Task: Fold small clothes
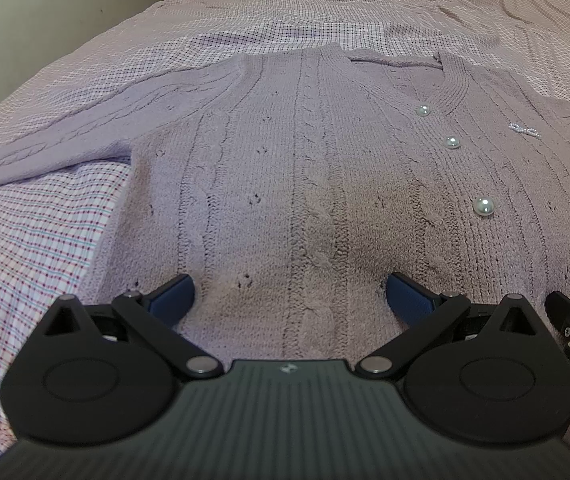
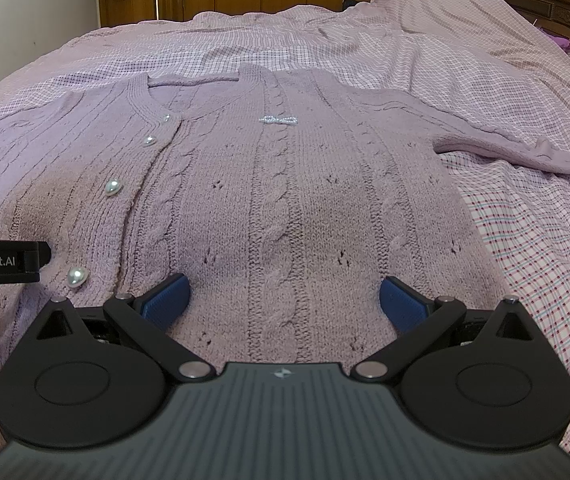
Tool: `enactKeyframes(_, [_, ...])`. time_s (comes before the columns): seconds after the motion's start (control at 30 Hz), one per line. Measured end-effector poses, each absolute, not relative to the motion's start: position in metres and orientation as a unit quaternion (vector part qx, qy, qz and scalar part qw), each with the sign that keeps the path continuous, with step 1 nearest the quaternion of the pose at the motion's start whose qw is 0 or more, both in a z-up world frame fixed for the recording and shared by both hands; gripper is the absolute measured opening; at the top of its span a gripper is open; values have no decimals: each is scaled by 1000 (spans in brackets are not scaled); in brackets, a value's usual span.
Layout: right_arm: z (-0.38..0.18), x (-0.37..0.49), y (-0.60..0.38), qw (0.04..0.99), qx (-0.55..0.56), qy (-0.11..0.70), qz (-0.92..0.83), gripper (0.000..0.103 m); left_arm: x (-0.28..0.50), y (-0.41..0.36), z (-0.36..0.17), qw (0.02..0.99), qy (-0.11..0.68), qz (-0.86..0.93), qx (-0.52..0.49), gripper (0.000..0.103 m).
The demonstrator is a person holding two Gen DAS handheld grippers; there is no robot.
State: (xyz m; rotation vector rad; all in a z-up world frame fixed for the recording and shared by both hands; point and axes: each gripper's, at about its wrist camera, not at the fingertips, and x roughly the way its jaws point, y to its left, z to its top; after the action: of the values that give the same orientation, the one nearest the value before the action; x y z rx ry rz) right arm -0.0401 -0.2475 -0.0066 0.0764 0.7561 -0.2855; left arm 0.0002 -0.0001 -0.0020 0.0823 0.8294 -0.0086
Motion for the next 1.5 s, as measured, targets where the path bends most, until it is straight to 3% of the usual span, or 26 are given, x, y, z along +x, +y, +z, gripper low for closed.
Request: enactKeyframes(1.5, [-6, -36, -263, 914, 73, 382, -119, 103, 6, 5, -1, 908, 419, -11, 28, 103])
